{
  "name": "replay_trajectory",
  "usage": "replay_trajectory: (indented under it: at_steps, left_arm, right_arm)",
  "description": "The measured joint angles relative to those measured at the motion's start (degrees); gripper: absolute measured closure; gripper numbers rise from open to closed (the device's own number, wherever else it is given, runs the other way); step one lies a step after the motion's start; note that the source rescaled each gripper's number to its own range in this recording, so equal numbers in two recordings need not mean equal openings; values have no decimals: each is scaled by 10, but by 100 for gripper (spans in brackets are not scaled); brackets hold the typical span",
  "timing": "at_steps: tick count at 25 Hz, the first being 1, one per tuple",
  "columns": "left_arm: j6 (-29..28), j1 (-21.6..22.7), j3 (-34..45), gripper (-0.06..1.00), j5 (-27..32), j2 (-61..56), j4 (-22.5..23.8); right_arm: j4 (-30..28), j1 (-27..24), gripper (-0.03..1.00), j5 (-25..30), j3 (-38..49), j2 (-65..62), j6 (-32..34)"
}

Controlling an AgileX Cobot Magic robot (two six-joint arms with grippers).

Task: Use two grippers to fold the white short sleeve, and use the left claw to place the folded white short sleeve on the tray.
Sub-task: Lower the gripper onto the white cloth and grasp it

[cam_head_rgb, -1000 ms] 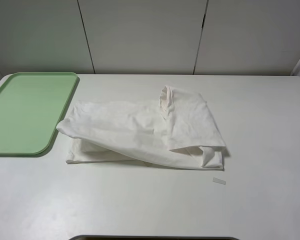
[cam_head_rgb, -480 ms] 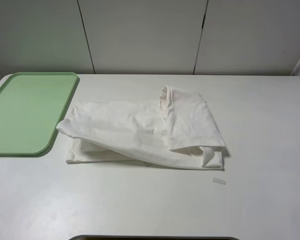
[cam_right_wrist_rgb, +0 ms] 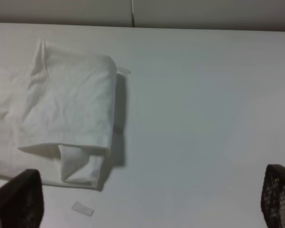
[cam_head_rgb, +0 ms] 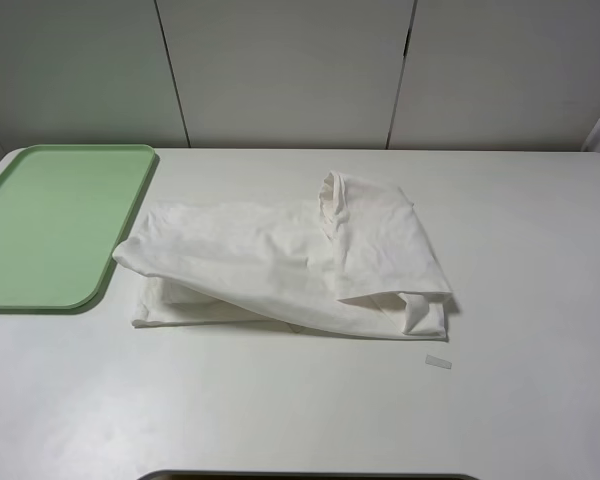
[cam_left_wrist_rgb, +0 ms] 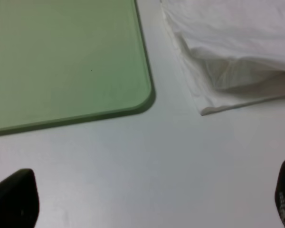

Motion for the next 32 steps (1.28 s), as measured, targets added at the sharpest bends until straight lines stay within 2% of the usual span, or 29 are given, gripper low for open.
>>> replay_trajectory:
  at_steps: [13,16,17,19,21,25,29,30,32]
  left_arm:
    - [0,-9,0,-6,0,0,-1]
    - [0,-9,0,-6,0,1,-40]
    - [0,-9,0,-6,0,1,-40]
    - [2,-9,0,-6,-7,31,-75]
    - [2,-9,-8,-6,-39,86,-100]
    - [15,-9,-16,-5,-134,214,-186]
    - [67,-9,-16,-4,-187,367,-250]
    - [67,-9,-16,-4,-187,367,-250]
    - [102,-9,-16,-4,-226,472,-287]
  right_arm:
    - [0,0,-3,0,0,0,1]
    - [0,0,-3,0,0,0,2]
    - [0,0,-3,0,0,0,2]
    - [0,0,-3,0,0,0,2]
    - [0,0,-3,0,0,0,2]
    - [0,0,-3,0,0,0,2]
    - [0,0,-3,0,0,0,2]
    - [0,0,-3,0,0,0,2]
    - [0,0,-3,0,0,0,2]
